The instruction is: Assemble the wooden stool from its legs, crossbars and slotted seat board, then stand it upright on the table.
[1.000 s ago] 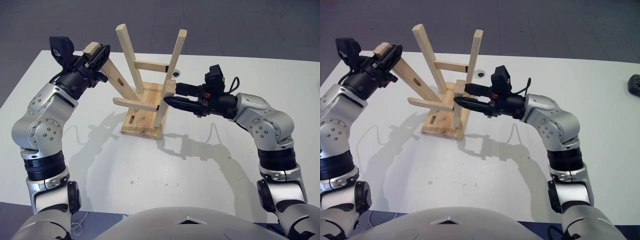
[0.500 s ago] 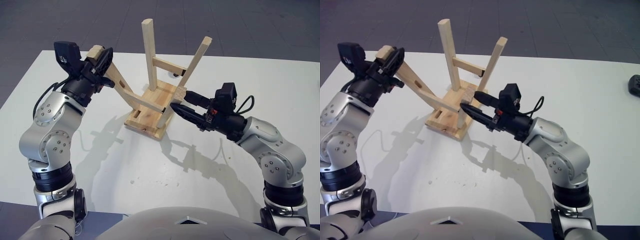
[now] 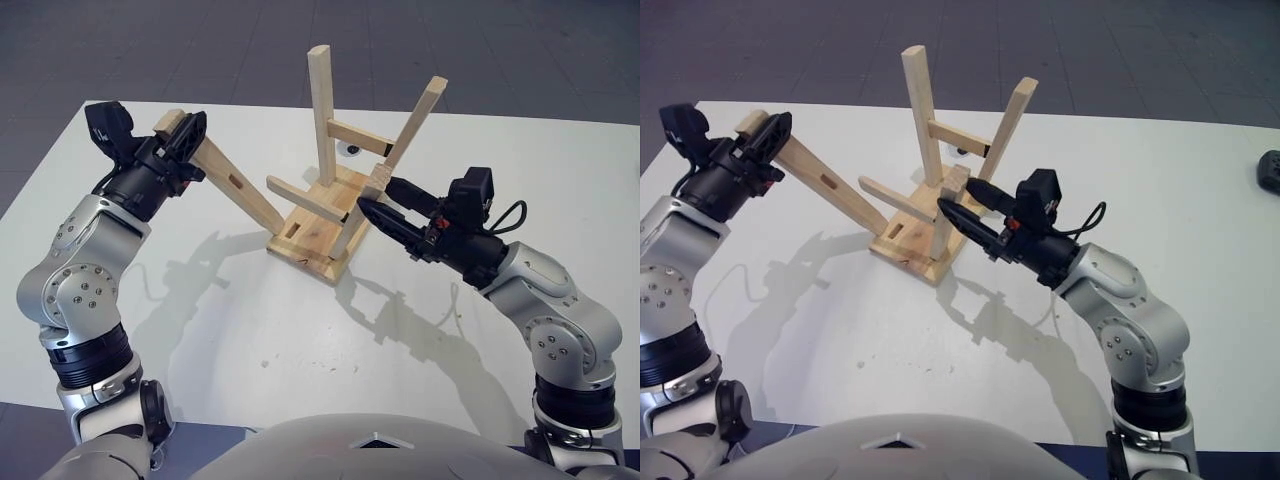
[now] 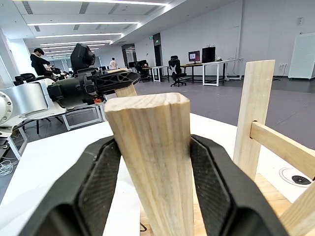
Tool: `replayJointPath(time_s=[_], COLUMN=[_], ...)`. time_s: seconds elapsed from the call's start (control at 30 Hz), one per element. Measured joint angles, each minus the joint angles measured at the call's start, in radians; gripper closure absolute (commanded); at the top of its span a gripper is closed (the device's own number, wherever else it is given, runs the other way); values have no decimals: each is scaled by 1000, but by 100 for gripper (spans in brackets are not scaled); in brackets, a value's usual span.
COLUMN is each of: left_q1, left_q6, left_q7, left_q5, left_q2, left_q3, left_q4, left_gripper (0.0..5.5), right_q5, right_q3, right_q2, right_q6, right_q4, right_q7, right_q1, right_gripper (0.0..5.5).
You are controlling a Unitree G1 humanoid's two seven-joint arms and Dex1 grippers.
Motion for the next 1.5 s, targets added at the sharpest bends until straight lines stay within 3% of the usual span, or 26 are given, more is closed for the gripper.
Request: replayJointPath(time_s=[0.23,0.73,1.33,1.5], left_q1=[-49,-58,-69,-82], left_q6=[29,16,-9,-9], left_q7=[1,-111,-120,-129], left_q5=[-63,28,100,112], left_q2=[-23,70,29,32], left_q3=[-34,-101,-151,-163], left_q4=[13,13,27,34], left_gripper=[446,446,446,446], right_q5=[-2,-4,-1,-5], right_q3=[14,31,39,50], right_q2=[0,2,2,-49], right_q6=[-9,-28,-37,-12], right_q4=[5,19,30,20], right_q7=[1,-5,-23,-19], right_q1=[-2,-9,-20,-53], right_gripper=[330,330,330,333])
